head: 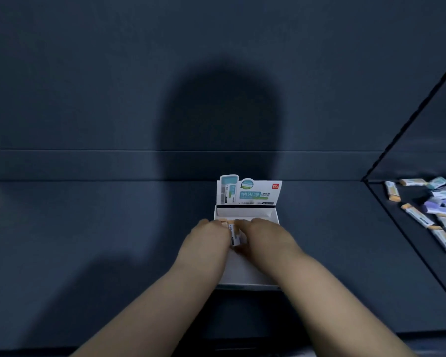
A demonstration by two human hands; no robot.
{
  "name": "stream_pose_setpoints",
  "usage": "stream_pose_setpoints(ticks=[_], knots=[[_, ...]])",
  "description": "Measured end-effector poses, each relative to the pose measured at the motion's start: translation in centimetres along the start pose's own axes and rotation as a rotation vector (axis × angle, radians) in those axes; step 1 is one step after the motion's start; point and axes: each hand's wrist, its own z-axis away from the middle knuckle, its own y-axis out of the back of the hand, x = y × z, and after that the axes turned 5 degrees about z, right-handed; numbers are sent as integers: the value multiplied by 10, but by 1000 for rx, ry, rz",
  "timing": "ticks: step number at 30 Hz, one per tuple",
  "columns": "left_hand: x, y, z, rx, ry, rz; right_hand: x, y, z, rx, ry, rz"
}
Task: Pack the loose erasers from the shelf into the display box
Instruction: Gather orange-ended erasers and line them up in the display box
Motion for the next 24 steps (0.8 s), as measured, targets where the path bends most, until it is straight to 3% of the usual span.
stream_pose_setpoints(ticks=[10,16,20,24], knots=[[9,9,0,35,44,-80,0,-9,-7,26,-11,67],[10,7,7,60,39,-45,1,-4,-2,96,-35,-80],[10,8,11,71,34,-25,0,-2,-1,92,-37,-36],[9,17,18,153,-45,-14,-4,-2,-1,77,-41,-20]])
